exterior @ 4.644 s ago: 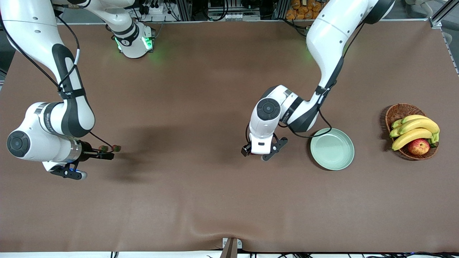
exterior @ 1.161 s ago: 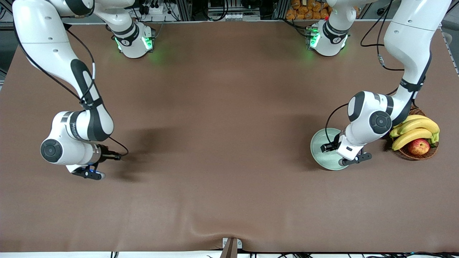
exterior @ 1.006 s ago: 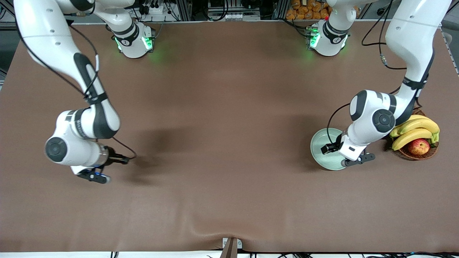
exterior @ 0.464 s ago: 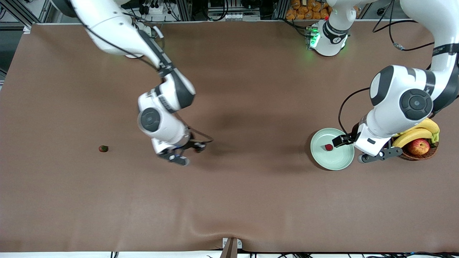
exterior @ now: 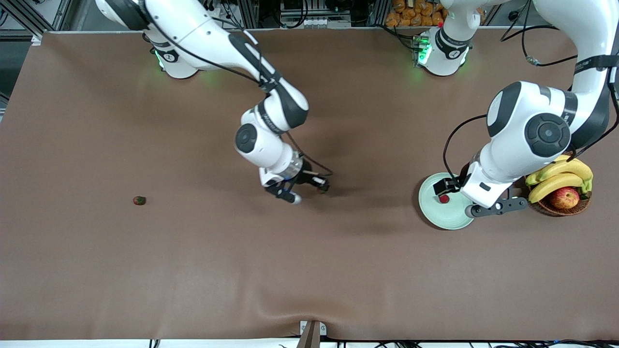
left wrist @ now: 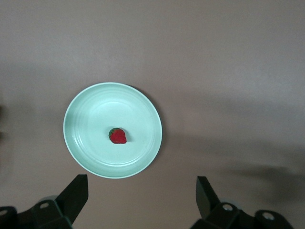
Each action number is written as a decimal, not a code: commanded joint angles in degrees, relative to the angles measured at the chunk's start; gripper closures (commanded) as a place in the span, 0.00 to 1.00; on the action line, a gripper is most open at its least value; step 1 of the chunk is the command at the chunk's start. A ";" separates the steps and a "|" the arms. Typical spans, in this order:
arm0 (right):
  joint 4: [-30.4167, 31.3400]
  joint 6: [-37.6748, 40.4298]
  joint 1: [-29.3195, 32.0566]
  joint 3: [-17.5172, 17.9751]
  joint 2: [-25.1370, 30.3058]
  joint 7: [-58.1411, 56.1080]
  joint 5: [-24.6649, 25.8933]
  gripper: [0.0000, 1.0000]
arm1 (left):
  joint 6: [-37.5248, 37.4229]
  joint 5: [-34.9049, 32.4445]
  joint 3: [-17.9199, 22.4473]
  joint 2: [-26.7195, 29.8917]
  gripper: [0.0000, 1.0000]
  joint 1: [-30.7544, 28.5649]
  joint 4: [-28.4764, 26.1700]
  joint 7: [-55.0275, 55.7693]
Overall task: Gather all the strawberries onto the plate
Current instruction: 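Set the second strawberry mid-table with the right gripper while the left gripper returns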
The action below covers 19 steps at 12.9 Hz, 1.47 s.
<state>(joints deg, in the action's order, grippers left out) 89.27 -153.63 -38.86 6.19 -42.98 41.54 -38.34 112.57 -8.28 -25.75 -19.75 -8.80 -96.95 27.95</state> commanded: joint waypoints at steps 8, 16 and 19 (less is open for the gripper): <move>-6.65 -5.81 -4.48 -1.18 -6.59 0.21 -5.52 0.00 | -0.25 0.29 -0.18 -4.15 0.00 2.56 2.03 0.61; -1.90 18.30 14.29 -1.80 5.70 -0.67 8.21 0.00 | 3.88 0.03 -0.09 -10.74 0.00 6.24 2.12 4.64; -1.73 32.21 24.85 -1.80 10.45 -0.85 28.79 0.00 | 8.70 0.46 -0.09 -14.25 0.00 10.28 2.20 7.88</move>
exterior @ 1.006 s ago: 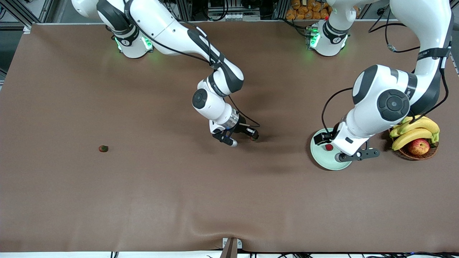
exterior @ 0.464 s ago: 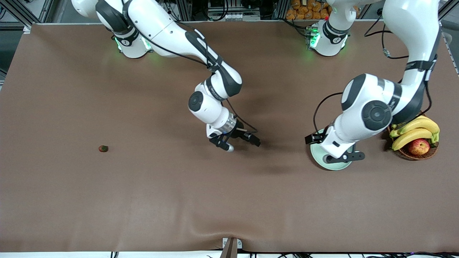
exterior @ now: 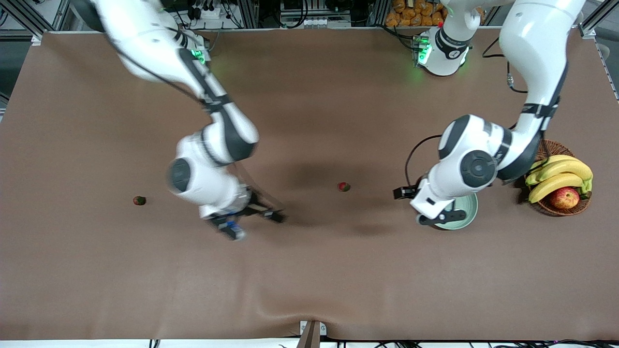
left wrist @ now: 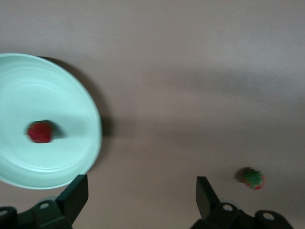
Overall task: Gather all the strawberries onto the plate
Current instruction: 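Grasp the second strawberry with the left gripper while the right gripper reaches back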
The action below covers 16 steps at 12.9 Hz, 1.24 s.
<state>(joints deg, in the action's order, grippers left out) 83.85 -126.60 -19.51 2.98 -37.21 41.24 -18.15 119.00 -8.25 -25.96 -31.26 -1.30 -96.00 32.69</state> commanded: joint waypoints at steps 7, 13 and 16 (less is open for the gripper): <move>8.43 11.64 22.75 1.50 8.64 -27.32 14.11 0.00 | 12.66 -2.02 1.70 -8.90 0.00 13.68 1.08 29.67; 16.15 5.96 26.98 1.41 7.68 -34.12 25.26 0.00 | 16.70 -6.16 1.70 -12.68 0.12 16.77 0.99 41.74; 19.16 0.83 28.47 1.41 6.28 -36.65 26.67 0.00 | 16.97 -6.25 1.70 -13.29 0.30 16.94 0.99 41.75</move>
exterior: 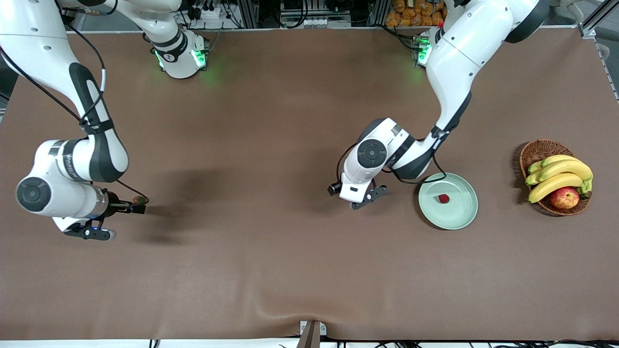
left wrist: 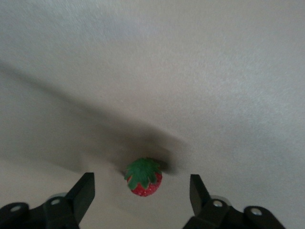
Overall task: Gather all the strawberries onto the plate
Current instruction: 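Grasp the second strawberry with the left gripper while the right gripper reaches back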
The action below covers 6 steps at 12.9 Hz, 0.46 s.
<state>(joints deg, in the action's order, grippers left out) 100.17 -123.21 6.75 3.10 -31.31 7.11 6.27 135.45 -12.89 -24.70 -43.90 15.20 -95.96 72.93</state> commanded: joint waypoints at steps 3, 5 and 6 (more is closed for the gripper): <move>2.92 -2.56 4.49 1.21 -0.59 -6.75 2.25 0.00 | 0.61 -3.10 0.70 -0.84 0.70 0.44 0.95 1.34; 2.92 -2.64 5.11 1.21 -1.91 -7.02 2.25 0.00 | 0.61 -4.51 0.70 -0.84 1.00 0.44 0.95 1.34; 2.92 -2.91 5.37 1.21 -2.35 -7.02 2.25 0.00 | 0.61 -4.60 0.70 -0.75 1.00 0.44 1.12 0.99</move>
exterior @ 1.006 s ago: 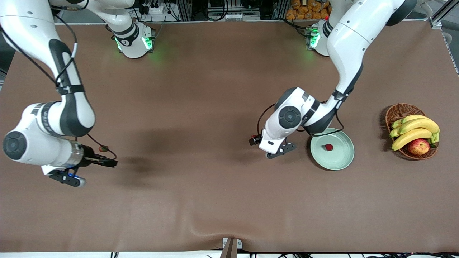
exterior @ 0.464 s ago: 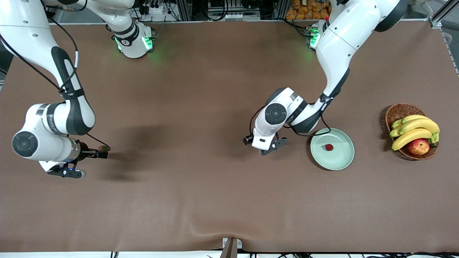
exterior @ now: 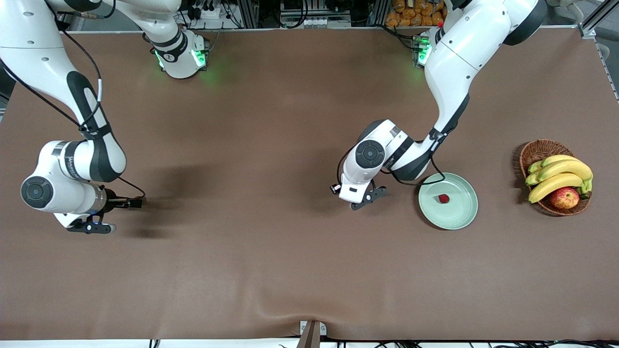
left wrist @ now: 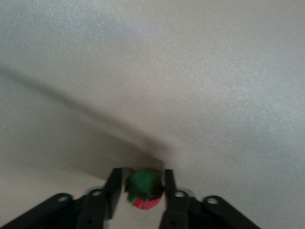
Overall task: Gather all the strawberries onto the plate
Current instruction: 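Grasp the second strawberry with the left gripper while the right gripper reaches back, then lower the strawberry onto the plate with the left gripper while the right gripper grasps another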
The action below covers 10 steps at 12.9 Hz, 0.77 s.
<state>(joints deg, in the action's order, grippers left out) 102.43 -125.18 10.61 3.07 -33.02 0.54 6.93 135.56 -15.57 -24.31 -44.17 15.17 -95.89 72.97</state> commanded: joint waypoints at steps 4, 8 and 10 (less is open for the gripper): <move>0.67 -1.11 1.52 1.23 -2.48 -0.45 1.59 0.00 | -0.03 -1.92 0.31 3.19 1.00 -1.62 0.80 -0.19; 0.67 -1.11 1.44 1.23 -2.83 -0.62 1.59 0.15 | -6.34 -2.10 0.22 8.65 1.00 -8.47 0.36 -10.00; 0.67 -1.11 1.35 1.23 -2.92 -0.62 1.59 0.28 | -10.64 -2.10 -0.13 10.59 1.00 -12.95 0.18 -18.61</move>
<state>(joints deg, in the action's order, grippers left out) 102.68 -125.79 10.97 3.28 -36.27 0.36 6.96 128.47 -16.58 -23.81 -36.63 5.83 -94.12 60.28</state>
